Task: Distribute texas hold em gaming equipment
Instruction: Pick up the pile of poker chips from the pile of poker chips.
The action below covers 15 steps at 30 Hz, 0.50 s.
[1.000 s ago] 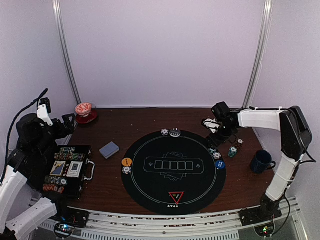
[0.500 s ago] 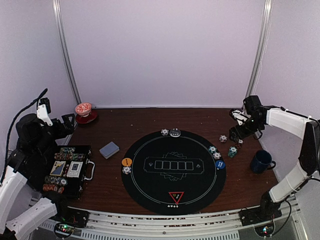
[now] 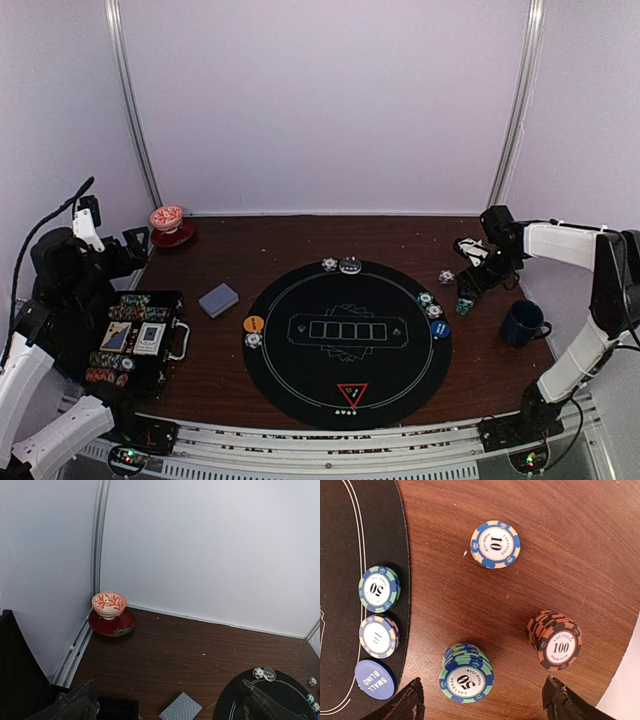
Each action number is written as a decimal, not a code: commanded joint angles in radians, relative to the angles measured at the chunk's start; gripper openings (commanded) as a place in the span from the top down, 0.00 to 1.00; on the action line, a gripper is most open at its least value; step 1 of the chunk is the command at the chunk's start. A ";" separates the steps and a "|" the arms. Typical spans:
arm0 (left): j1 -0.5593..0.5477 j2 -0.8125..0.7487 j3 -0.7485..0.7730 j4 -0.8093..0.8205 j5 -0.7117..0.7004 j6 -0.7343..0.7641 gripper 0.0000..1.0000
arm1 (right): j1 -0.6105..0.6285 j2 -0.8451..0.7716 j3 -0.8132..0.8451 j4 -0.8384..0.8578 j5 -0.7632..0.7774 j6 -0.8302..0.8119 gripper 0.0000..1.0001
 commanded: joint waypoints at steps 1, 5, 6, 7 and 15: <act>0.008 -0.006 -0.005 0.048 -0.005 -0.001 0.02 | -0.005 0.020 -0.017 -0.012 -0.017 -0.022 0.20; 0.008 -0.006 -0.005 0.048 -0.007 -0.001 0.02 | 0.002 0.046 -0.020 -0.016 -0.017 -0.028 0.24; 0.008 -0.006 -0.005 0.048 -0.007 -0.001 0.02 | 0.007 0.052 -0.022 -0.015 -0.014 -0.028 0.25; 0.008 -0.006 -0.005 0.048 -0.007 -0.001 0.02 | 0.013 0.060 -0.023 -0.016 -0.012 -0.031 0.25; 0.008 -0.004 -0.005 0.048 -0.008 0.000 0.02 | 0.041 0.073 -0.030 -0.002 0.026 -0.025 0.31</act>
